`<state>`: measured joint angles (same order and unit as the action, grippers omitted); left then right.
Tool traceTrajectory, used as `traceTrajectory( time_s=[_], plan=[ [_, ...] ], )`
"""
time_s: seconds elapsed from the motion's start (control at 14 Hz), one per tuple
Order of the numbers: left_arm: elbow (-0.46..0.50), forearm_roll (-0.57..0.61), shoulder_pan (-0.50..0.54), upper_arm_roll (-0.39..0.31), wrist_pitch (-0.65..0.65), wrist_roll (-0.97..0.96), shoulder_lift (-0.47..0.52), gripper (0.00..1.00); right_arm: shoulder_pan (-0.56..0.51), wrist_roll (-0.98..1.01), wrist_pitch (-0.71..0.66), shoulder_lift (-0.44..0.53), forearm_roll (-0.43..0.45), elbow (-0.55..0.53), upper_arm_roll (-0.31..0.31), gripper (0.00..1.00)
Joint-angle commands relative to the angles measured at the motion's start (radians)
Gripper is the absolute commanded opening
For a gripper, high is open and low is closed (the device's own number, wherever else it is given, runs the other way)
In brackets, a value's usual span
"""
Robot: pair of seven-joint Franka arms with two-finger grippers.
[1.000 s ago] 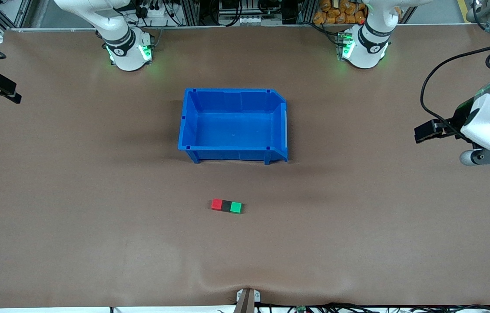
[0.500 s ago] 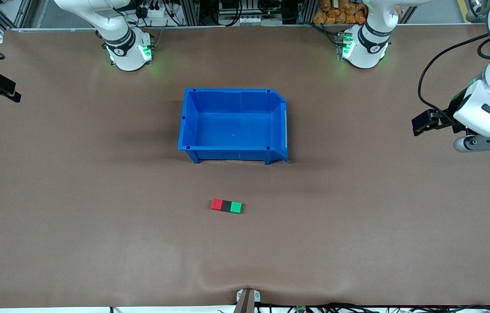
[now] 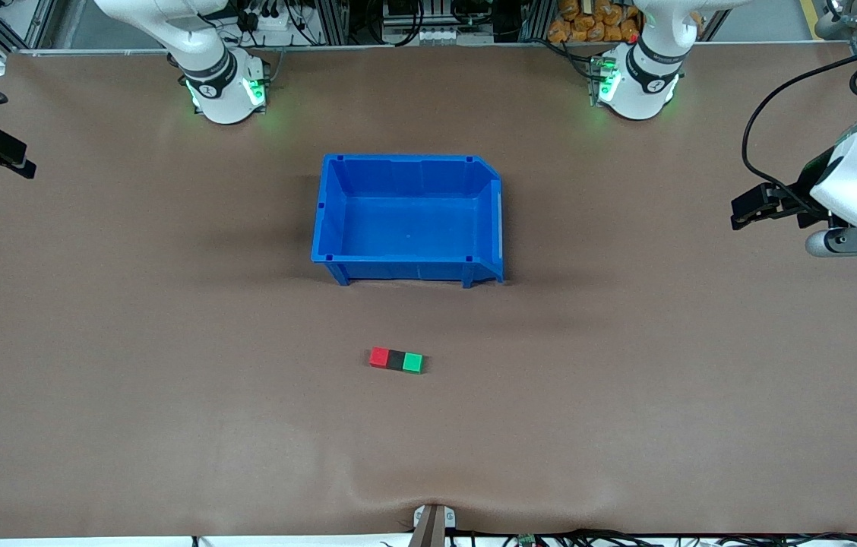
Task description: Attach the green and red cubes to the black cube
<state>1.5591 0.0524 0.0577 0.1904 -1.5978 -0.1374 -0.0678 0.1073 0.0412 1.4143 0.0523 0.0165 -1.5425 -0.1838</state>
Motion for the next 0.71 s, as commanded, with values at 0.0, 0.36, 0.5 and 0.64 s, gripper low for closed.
traceTrajectory(
  time_s=[0.0,0.36,0.5,0.64],
  plan=[
    [0.107,-0.016,0.005,0.001,-0.051,0.028,0.088,1.0,-0.011,-0.003,-0.017,-0.009,0.01,0.022,0.006,1.0],
    [0.187,-0.016,0.005,0.001,-0.102,0.038,0.141,1.0,-0.009,-0.006,-0.018,-0.009,0.005,0.022,0.006,1.0],
    [0.147,-0.016,0.005,0.0,-0.102,0.042,0.116,1.0,-0.009,-0.006,-0.02,-0.009,0.003,0.022,0.006,1.0],
    [0.112,-0.013,0.005,0.0,-0.102,0.044,0.093,1.0,-0.009,-0.006,-0.018,-0.009,0.003,0.024,0.007,1.0]
  ],
)
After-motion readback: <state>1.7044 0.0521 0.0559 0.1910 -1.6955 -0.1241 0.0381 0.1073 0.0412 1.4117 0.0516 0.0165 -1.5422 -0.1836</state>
